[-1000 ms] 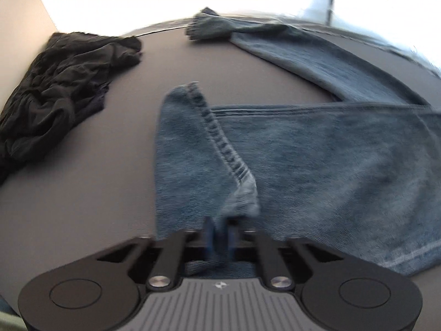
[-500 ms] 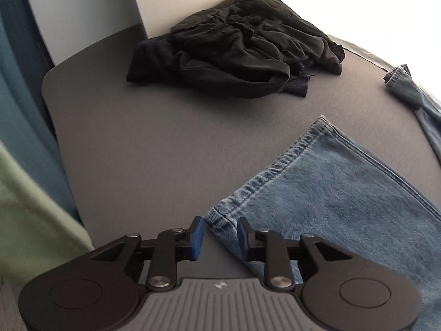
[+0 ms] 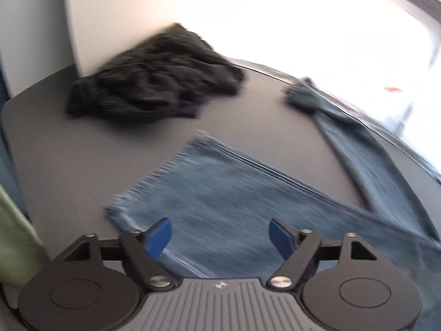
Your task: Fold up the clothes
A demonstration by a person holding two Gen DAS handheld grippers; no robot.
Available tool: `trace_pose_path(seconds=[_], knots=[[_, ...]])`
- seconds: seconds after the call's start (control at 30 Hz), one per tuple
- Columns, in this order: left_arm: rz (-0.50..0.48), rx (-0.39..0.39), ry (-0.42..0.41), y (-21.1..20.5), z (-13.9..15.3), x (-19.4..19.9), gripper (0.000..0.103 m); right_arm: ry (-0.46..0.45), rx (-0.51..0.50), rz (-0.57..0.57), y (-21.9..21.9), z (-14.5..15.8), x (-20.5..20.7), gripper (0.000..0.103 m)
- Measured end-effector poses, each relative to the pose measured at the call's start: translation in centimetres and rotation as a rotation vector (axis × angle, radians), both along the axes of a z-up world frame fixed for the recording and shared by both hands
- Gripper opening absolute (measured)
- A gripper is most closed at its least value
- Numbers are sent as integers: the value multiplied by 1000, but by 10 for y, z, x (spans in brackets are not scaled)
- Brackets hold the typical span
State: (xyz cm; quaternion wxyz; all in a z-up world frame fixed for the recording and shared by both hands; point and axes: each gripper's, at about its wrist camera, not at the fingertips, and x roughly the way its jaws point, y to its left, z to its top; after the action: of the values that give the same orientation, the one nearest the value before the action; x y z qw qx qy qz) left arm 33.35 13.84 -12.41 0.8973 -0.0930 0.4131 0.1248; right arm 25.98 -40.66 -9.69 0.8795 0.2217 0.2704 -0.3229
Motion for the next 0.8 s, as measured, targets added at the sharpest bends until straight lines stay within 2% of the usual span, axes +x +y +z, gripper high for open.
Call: trace_pose_path(seconds=[0.27,0.4,0.6,0.8], knots=[[-240,88,78,-117,-18,0,88,16,-43,136,-35,2,45,90],[-316,105,91,-164,-25,8,88,31,-84,222,-52,2,74,91],[-322,99,110,-211,-35,39,88,40,-34,380,-88,-14,136,92],[-253,73,152,-237,-39,88,88,140,5,572,-100,-55,222,92]])
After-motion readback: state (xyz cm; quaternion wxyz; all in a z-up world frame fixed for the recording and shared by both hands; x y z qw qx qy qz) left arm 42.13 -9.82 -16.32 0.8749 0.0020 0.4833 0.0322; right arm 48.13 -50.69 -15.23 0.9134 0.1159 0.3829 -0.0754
